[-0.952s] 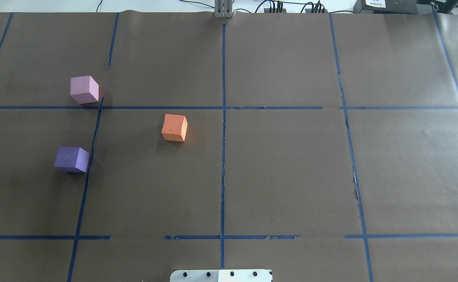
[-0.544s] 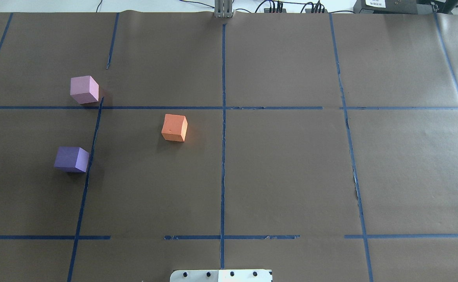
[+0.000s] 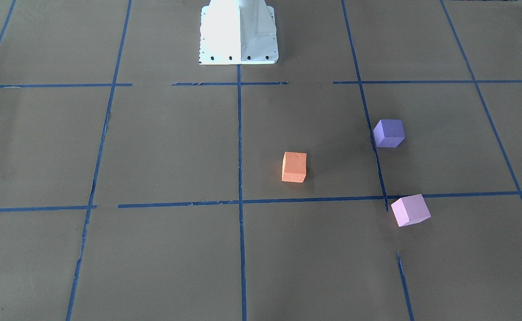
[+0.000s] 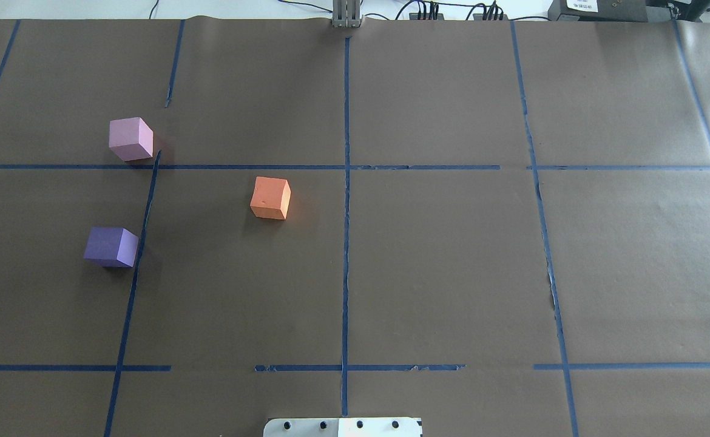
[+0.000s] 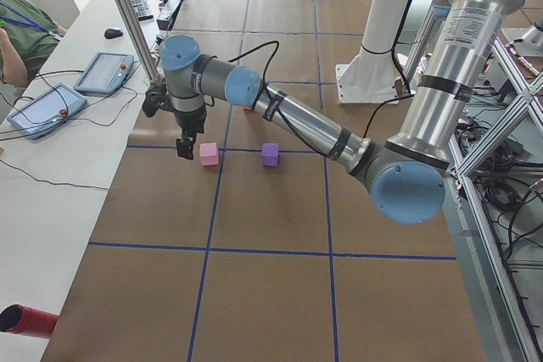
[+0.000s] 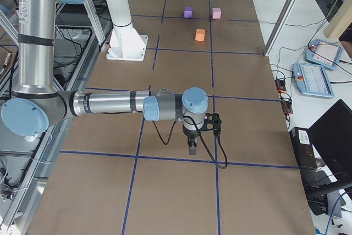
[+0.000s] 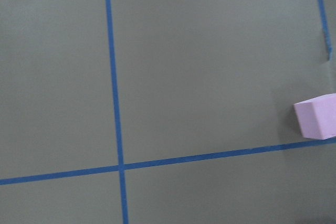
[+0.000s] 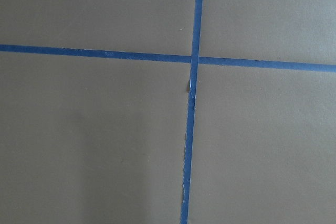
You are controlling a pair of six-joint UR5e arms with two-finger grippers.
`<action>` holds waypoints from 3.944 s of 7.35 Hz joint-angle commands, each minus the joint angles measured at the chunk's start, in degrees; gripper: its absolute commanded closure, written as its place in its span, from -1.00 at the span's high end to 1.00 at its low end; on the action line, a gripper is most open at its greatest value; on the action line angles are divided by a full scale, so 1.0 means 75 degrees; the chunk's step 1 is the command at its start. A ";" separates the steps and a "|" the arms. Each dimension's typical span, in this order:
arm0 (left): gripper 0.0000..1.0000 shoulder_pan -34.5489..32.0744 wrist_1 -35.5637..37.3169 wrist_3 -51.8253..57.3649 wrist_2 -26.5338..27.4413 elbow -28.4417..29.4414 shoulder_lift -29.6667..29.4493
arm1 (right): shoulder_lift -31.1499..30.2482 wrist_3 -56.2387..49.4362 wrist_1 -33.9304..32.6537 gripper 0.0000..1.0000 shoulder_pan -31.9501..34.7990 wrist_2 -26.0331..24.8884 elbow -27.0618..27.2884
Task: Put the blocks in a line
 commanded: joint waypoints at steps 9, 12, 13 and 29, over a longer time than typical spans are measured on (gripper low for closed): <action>1.00 0.5036 -0.1011 -0.5622 0.2780 -0.0017 -0.2113 | 0.0000 0.0000 0.0000 1.00 0.0000 0.0000 0.0000; 1.00 0.5539 -0.1849 -0.5705 0.2803 0.1049 -0.2250 | 0.0000 0.0000 0.0000 1.00 0.0000 0.0000 0.0000; 1.00 0.5552 -0.2106 -0.6053 0.2803 0.1272 -0.2309 | 0.0000 0.0000 0.0000 1.00 0.0000 0.0000 0.0000; -0.07 0.6079 -0.3632 -0.6959 0.3389 0.2950 -0.2708 | 0.0000 0.0000 0.0000 1.00 0.0000 0.0000 0.0000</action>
